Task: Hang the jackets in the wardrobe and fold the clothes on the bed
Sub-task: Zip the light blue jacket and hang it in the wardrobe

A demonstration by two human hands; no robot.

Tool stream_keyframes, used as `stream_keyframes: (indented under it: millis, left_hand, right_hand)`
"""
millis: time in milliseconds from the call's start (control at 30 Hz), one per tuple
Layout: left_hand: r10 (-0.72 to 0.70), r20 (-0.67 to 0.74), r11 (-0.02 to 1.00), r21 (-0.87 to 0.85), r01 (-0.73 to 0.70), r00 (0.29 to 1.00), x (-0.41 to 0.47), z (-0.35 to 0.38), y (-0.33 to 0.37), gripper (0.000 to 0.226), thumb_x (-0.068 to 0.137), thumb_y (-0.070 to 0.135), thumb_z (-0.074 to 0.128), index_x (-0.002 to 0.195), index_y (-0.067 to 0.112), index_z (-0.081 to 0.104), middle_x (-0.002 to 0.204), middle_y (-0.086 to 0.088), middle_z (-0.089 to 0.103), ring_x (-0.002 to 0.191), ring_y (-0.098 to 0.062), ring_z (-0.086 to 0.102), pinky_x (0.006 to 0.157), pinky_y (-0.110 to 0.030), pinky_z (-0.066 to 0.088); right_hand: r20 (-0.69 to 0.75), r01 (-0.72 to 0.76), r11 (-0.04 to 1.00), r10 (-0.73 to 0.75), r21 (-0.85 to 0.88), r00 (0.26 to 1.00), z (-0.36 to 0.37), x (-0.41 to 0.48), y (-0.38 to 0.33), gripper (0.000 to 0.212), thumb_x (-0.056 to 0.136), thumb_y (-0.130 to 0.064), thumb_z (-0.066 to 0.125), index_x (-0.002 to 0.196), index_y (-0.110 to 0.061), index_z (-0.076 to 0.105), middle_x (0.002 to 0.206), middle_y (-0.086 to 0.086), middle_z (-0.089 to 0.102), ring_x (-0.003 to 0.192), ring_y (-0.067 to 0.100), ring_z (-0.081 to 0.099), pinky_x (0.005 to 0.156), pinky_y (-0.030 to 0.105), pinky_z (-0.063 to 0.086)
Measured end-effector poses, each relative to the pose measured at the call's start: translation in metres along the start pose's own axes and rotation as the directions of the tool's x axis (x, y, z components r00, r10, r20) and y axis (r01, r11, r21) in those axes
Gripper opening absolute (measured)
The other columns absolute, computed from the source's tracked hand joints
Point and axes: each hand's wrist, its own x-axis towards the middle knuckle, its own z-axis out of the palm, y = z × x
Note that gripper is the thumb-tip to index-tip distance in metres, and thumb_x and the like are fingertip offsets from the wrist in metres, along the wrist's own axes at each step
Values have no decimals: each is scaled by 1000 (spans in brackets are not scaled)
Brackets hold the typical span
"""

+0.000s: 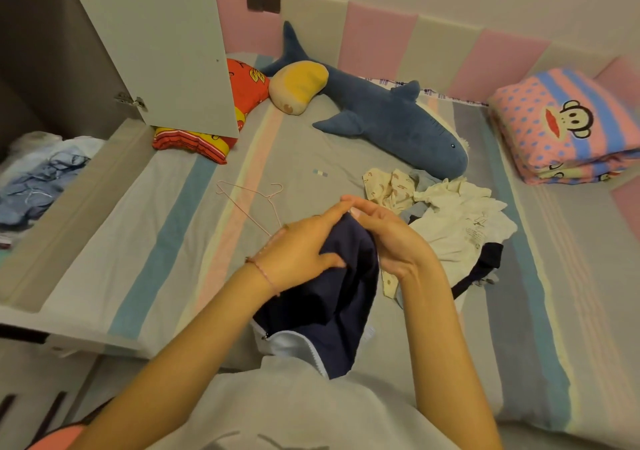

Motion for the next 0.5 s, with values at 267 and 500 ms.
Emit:
stream_keyframes:
  millis: [267, 500]
  left_hand:
    - [-36, -373, 973, 199, 118, 927, 1, 2, -10, 48, 96, 12, 43, 143, 23, 36, 97, -21, 66, 85, -39, 60, 74, -44, 49]
    - [-106, -503, 979, 100, 180, 858, 0, -7, -19, 40, 94, 9, 48, 132, 20, 52, 98, -20, 68, 87, -38, 61, 78, -41, 50]
  right_hand:
    - [-208, 43, 828, -190, -558, 959, -19, -20, 19, 25, 86, -12, 67, 110, -16, 61, 103, 0, 63, 92, 11, 62, 82, 23, 50]
    - [-222, -59, 810, -89, -583, 971, -32, -14, 68, 18, 98, -18, 49, 100, -13, 66, 96, 4, 68, 89, 15, 63, 74, 19, 54]
